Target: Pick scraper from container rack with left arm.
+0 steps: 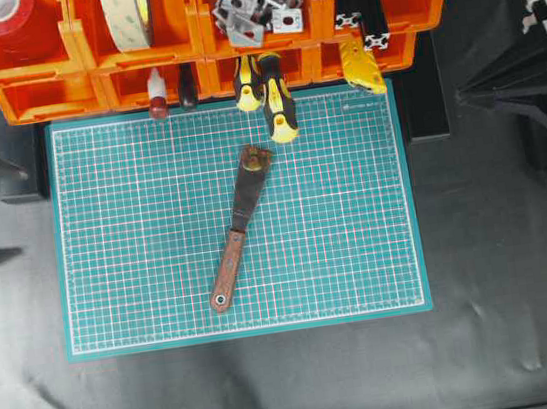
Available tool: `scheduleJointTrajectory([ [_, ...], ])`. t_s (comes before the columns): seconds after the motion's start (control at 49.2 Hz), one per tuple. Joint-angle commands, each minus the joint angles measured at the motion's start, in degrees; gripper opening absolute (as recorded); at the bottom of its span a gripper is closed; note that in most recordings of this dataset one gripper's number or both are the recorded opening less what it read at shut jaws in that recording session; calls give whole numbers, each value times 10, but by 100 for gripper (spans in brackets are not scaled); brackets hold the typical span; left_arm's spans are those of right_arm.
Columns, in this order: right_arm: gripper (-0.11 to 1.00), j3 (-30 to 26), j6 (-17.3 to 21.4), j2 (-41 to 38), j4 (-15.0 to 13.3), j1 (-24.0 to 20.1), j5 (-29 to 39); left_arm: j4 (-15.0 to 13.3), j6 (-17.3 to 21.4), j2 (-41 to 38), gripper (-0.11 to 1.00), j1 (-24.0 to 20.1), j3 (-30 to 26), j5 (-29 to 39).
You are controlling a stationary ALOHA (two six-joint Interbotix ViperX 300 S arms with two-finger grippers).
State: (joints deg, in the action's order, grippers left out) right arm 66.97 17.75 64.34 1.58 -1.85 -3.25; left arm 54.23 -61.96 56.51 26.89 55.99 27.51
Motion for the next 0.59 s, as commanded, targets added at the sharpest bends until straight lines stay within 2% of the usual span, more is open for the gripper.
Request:
scheduleJointTrajectory([
  [0.0,1,-18,-1,-2,-3,1,0,3,1,35,88,1,6,4],
  [0.244,1,-20,-1,-1,-10,1,-4,3,1,92,88,-6,29,30],
  [0.57,1,-20,2,2,-10,4,-1,3,4,114,88,-33,28,51],
])
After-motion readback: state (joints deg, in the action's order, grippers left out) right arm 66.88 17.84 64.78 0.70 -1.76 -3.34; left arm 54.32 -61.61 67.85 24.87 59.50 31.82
